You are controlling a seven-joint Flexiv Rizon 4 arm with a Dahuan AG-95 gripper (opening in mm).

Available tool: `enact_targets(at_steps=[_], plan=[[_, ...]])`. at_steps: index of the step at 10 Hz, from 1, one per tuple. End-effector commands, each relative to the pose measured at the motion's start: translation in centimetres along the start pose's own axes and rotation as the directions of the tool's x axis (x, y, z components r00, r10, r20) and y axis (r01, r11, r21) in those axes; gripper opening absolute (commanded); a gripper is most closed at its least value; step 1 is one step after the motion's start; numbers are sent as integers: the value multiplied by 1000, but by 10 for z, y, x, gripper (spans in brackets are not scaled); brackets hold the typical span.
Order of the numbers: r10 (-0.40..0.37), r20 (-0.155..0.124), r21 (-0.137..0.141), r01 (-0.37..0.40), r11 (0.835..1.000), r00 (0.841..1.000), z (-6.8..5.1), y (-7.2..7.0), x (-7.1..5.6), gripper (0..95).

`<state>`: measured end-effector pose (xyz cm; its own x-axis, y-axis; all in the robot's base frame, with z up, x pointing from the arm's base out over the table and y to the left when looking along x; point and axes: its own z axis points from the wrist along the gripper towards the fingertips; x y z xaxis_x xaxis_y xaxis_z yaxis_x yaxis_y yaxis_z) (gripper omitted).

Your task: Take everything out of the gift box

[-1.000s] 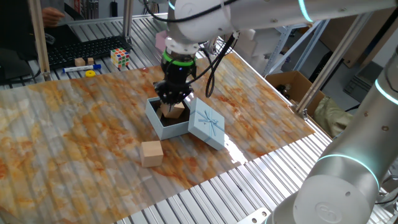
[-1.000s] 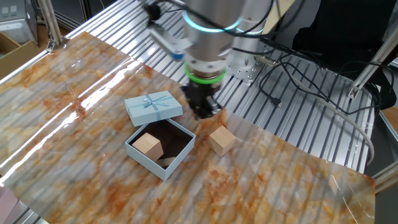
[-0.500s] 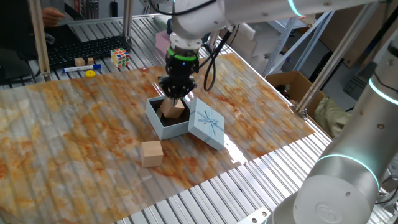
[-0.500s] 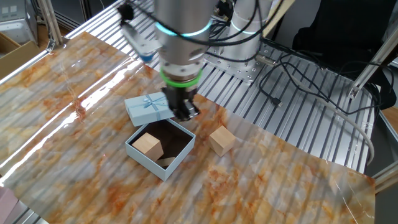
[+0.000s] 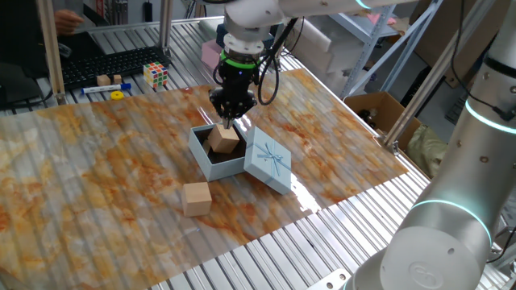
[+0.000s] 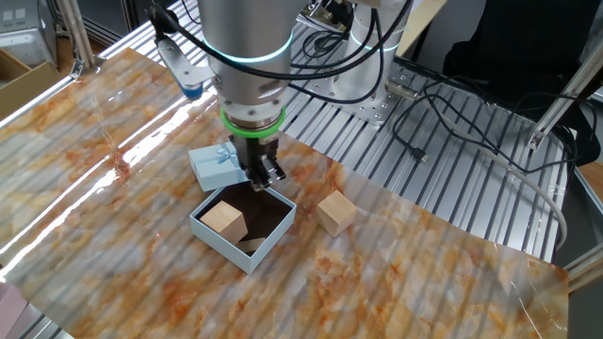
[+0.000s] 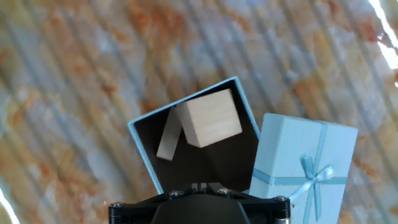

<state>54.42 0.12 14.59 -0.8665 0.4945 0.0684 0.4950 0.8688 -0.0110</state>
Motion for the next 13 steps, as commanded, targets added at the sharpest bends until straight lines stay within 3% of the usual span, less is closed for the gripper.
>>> enact_targets(at_steps=[1, 2, 3, 4, 5, 6, 7, 8, 10, 13], plan=[[122, 13, -10, -121, 993, 993, 0, -3, -17, 0], [166, 14, -13, -166, 986, 986, 0, -3, -22, 0], [248, 8, -23, -248, 969, 969, 1, -3, -29, 0], [348, 7, -27, -348, 937, 937, 1, -2, -34, 0], [449, 9, -36, -449, 893, 893, 3, -1, -38, 0], [510, 8, -41, -509, 860, 860, 5, 0, -40, 0], [598, 2, -49, -597, 801, 802, 8, 1, -45, 0], [612, -1, -50, -611, 790, 791, 8, 1, -46, 0], [684, -6, -50, -684, 728, 729, 12, 3, -55, 0], [758, -21, -52, -758, 650, 652, 19, 5, -62, 0]])
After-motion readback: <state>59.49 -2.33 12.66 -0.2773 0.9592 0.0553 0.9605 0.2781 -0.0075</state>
